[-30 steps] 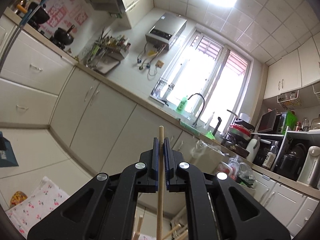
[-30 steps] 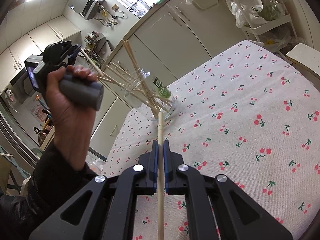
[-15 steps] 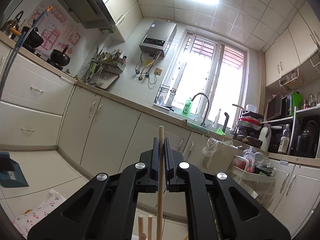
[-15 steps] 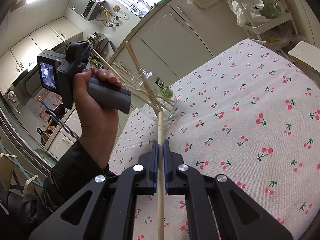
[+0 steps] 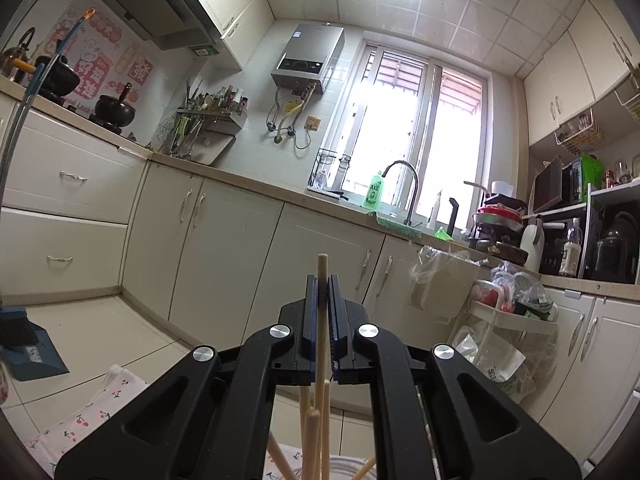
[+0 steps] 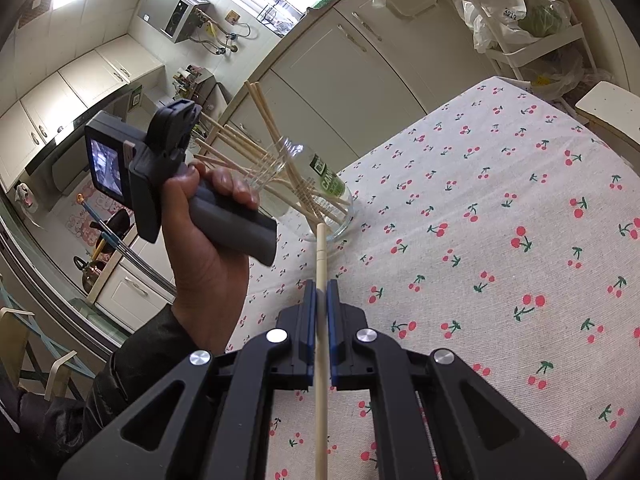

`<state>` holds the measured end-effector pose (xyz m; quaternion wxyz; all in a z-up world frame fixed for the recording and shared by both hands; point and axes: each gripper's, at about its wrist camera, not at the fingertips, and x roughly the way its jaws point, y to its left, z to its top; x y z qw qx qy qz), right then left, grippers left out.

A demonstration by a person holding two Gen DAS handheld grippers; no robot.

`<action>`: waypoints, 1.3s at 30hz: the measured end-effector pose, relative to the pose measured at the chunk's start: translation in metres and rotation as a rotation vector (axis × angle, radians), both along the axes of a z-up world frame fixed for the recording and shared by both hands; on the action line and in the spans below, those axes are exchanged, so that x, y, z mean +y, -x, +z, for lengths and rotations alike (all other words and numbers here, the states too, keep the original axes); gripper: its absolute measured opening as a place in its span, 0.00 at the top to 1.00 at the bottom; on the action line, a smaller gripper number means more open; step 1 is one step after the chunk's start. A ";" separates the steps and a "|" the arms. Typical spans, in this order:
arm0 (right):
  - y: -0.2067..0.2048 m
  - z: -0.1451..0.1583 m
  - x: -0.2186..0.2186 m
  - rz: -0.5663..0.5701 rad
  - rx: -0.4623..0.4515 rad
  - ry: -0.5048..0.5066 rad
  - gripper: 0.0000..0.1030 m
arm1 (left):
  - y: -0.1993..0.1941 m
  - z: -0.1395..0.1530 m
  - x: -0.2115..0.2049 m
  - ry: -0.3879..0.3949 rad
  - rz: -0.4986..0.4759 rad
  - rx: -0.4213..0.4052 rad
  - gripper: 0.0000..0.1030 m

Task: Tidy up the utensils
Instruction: 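Lift the held sticks and carry both tools over the glass jar, then open the left tool to drop its stick into the jar while the right tool lowers its stick in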

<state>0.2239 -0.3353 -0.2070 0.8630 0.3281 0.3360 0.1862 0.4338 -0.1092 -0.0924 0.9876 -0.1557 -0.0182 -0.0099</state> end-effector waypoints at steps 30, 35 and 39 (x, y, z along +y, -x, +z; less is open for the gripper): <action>-0.025 0.043 -0.003 -0.138 -0.077 -0.112 0.94 | 0.119 -0.059 0.072 -0.021 0.021 0.325 0.21; -0.067 0.083 0.005 -0.233 -0.199 -0.173 0.94 | 0.122 -0.071 0.082 0.007 0.013 0.333 0.21; -0.107 0.090 0.000 -0.351 -0.251 -0.269 0.94 | 0.117 -0.078 0.092 0.058 0.007 0.363 0.21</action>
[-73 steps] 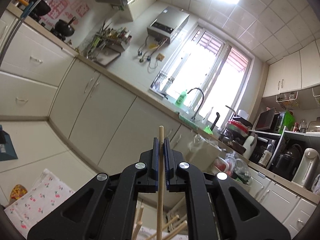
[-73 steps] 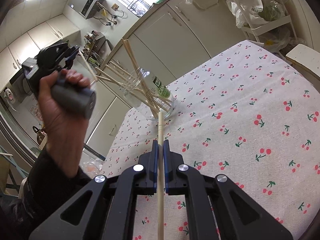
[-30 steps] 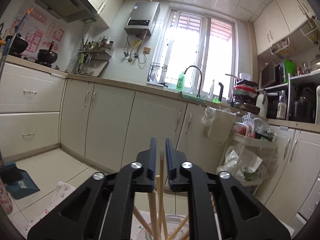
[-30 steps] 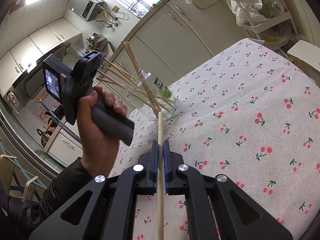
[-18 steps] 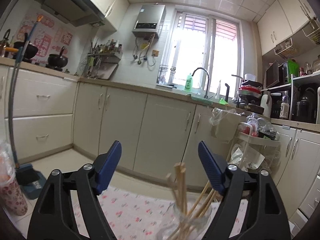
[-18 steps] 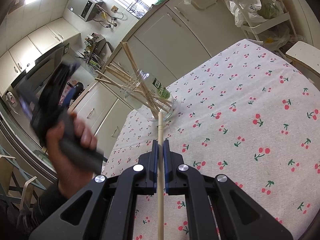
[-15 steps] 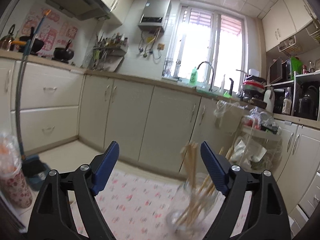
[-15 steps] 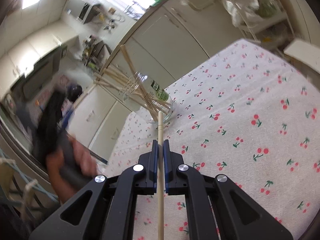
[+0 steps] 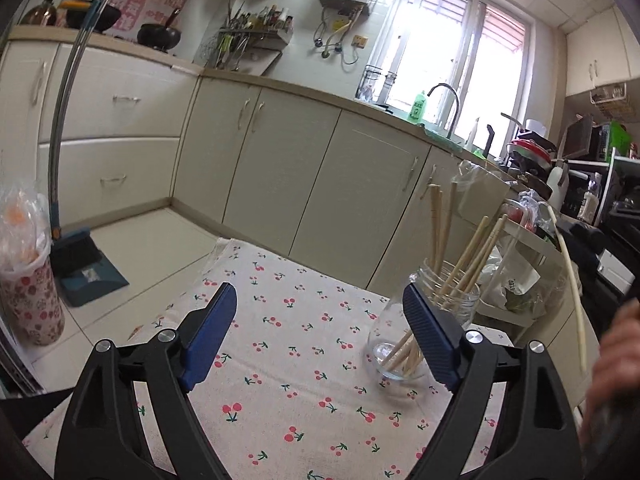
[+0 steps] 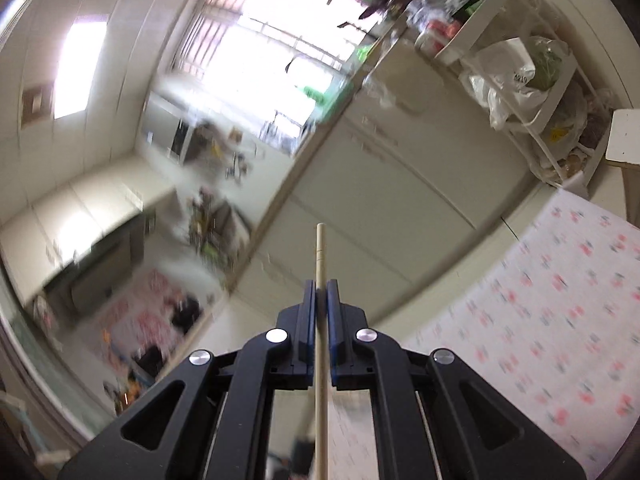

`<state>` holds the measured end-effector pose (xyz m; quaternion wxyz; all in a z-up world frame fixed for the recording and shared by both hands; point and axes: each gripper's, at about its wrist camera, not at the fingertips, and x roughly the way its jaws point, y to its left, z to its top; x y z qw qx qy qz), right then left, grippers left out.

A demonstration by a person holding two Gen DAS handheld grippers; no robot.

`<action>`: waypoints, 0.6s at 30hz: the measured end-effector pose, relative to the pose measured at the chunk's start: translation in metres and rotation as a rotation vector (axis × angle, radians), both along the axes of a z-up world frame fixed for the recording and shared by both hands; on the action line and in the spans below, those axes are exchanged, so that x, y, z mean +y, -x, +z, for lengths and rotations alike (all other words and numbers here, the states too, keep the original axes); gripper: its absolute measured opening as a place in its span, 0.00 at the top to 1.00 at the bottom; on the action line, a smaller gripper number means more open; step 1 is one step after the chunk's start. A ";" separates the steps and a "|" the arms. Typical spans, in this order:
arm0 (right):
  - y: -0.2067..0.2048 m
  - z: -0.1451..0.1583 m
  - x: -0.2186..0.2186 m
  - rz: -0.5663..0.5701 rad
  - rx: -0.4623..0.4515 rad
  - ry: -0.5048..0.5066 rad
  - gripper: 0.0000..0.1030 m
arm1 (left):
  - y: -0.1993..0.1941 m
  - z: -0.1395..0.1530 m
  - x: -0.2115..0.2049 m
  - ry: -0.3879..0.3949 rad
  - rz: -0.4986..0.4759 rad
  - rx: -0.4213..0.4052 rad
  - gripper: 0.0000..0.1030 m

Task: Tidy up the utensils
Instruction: 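Open the left tool to drop its stick into the jar while the right tool lowers its stick in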

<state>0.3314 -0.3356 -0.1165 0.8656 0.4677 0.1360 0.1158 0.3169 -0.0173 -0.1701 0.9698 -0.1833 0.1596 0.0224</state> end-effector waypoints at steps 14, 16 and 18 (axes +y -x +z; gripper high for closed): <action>-0.060 -0.010 0.003 -0.241 -0.070 0.046 0.94 | -0.022 -0.012 0.021 0.142 0.036 0.080 0.21; -0.063 -0.010 0.006 -0.264 -0.080 0.071 0.94 | -0.025 -0.014 0.023 0.158 0.037 0.095 0.21; -0.065 -0.010 0.009 -0.280 -0.094 0.101 0.94 | -0.028 -0.016 0.024 0.169 0.035 0.110 0.21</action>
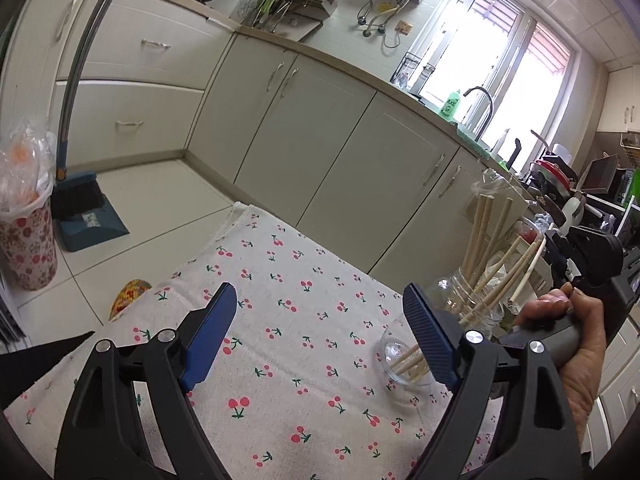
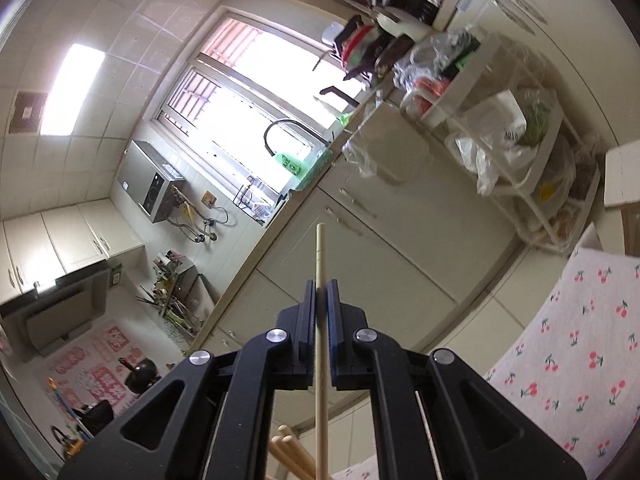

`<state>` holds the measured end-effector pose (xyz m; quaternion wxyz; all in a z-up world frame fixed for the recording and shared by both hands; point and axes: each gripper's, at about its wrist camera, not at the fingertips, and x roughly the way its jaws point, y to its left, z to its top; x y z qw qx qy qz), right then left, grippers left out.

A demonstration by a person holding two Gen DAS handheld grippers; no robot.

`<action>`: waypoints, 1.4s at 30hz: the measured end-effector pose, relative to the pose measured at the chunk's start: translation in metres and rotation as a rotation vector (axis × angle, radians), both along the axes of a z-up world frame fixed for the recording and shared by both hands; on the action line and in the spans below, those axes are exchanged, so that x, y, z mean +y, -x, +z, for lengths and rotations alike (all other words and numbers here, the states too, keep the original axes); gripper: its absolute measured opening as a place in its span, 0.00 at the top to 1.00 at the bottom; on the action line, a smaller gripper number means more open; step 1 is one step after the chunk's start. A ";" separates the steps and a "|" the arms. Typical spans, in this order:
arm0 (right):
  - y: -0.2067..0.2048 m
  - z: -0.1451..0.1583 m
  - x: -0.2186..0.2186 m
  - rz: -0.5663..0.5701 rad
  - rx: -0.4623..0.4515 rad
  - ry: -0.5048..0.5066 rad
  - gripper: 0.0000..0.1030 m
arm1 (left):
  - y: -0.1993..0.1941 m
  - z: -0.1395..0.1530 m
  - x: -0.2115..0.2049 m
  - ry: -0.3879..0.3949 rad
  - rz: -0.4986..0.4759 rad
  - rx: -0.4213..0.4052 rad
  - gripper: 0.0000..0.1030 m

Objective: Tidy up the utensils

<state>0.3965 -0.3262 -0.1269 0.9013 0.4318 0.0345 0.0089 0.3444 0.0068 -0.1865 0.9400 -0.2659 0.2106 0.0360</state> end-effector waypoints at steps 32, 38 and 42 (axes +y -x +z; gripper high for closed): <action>0.013 -0.056 0.026 0.392 0.606 0.616 0.71 | -0.002 -0.003 -0.002 -0.004 0.020 0.013 0.21; -0.035 -0.085 0.029 0.596 0.613 0.557 0.75 | -0.006 -0.006 -0.004 -0.018 0.016 0.034 0.21; -0.058 -0.089 0.031 0.711 0.594 0.627 0.75 | -0.006 -0.007 -0.007 -0.023 0.007 0.036 0.21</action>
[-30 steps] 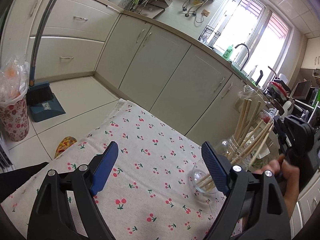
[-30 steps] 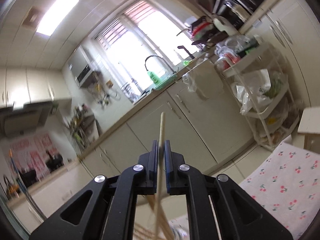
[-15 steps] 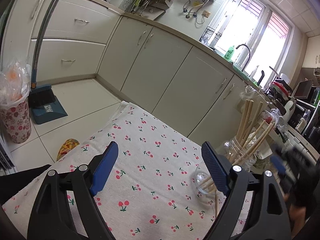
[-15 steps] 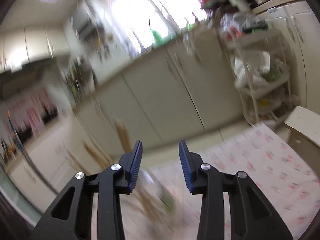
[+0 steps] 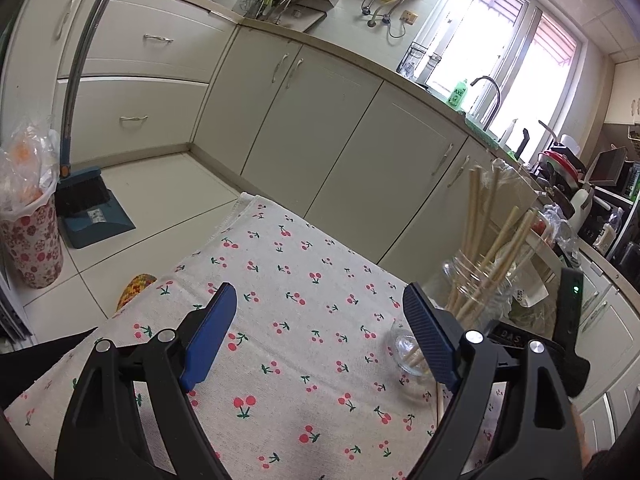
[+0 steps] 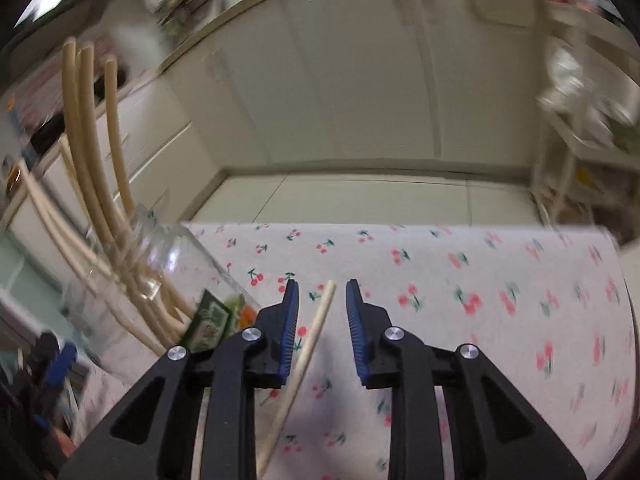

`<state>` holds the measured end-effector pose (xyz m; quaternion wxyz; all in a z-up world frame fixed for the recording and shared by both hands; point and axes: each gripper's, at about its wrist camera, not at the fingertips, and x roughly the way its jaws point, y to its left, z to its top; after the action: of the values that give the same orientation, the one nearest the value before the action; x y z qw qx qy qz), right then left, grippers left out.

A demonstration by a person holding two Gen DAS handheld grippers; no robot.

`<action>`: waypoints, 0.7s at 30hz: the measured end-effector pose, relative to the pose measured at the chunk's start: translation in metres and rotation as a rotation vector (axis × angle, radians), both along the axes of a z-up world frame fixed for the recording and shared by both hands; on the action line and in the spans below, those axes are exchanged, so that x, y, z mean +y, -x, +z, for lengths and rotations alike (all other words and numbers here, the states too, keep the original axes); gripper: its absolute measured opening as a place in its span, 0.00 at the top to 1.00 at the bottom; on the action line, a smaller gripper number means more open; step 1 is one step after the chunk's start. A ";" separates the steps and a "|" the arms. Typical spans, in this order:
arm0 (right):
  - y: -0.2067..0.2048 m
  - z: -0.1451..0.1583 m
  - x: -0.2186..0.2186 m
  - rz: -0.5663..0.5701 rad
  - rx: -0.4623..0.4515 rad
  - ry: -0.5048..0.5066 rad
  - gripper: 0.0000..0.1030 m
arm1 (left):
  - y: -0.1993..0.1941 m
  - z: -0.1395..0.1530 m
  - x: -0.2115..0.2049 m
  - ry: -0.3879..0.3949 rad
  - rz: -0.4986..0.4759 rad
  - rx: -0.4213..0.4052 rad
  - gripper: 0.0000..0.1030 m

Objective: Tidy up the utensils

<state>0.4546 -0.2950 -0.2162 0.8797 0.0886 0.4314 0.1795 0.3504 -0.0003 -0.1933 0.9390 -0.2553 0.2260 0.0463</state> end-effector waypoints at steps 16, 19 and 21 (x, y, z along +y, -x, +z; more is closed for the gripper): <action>-0.048 -0.014 0.009 0.314 0.029 0.115 0.69 | -0.002 -0.002 -0.009 -0.026 -0.023 0.013 0.21; -0.045 -0.014 0.019 0.401 -0.022 0.220 0.69 | -0.004 -0.003 -0.008 -0.019 -0.021 0.023 0.20; -0.040 -0.016 0.023 0.441 -0.060 0.283 0.68 | -0.005 -0.004 -0.008 -0.019 -0.022 0.026 0.20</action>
<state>0.4943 -0.2717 -0.2324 0.8354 -0.1367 0.4347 0.3074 0.3554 -0.0082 -0.1978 0.9388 -0.2430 0.2404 0.0414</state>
